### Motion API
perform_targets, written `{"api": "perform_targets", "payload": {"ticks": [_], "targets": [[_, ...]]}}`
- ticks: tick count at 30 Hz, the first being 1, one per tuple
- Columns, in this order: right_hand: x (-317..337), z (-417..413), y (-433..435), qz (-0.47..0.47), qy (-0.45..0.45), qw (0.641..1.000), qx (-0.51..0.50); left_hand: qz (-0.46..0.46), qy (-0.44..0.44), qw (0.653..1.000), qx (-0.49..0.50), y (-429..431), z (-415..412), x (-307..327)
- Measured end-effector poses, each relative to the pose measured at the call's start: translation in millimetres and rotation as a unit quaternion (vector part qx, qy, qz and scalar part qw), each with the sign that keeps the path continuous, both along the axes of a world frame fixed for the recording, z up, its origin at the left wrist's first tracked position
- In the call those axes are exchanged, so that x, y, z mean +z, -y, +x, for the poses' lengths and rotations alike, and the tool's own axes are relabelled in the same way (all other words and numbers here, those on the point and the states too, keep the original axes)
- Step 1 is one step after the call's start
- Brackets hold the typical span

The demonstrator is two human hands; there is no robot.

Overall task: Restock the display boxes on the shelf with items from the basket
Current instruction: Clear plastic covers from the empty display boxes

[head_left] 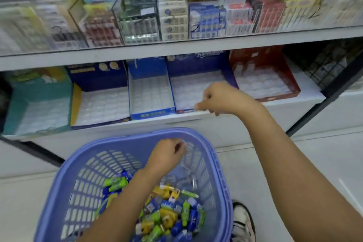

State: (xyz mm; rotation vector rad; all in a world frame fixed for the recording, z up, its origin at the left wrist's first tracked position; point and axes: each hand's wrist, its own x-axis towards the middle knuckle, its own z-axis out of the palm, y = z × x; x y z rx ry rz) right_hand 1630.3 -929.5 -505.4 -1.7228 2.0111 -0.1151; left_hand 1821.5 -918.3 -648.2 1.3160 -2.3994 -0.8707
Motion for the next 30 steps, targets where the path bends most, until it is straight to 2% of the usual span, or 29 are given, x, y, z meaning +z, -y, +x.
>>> {"api": "perform_targets", "payload": {"ticks": [3,5,7,13,15,18,20,23,26,27,30], "targets": [[-42,70,-9,0.077,-0.027,0.987,0.135,0.127,0.098,0.987,0.012,-4,39,-52],[-83,97,-15,0.136,-0.047,0.974,0.173,0.181,0.141,0.973,0.005,-9,55,-81],[-125,107,-20,0.183,-0.074,0.964,0.179,0.185,0.159,0.970,-0.001,-12,66,-101],[-228,116,-23,0.352,-0.106,0.921,0.125,0.200,0.135,0.970,0.003,-3,65,-138],[-245,122,-23,0.356,-0.097,0.923,0.110,0.208,0.144,0.967,-0.008,-1,64,-147],[-266,124,-30,0.271,-0.074,0.955,0.097,0.216,0.167,0.962,0.000,6,65,-164],[-273,124,-34,0.260,-0.113,0.951,0.124,0.228,0.177,0.957,0.026,10,63,-169],[-278,128,-30,0.304,-0.155,0.927,0.154,0.238,0.184,0.952,0.049,14,59,-176],[-268,129,-19,0.328,-0.173,0.919,0.133,0.239,0.186,0.951,0.061,17,57,-181],[-261,127,-15,0.325,-0.151,0.927,0.111,0.236,0.197,0.951,0.046,16,57,-180],[-224,113,-3,0.300,-0.001,0.951,0.074,0.234,0.156,0.958,0.061,18,58,-168]]}}
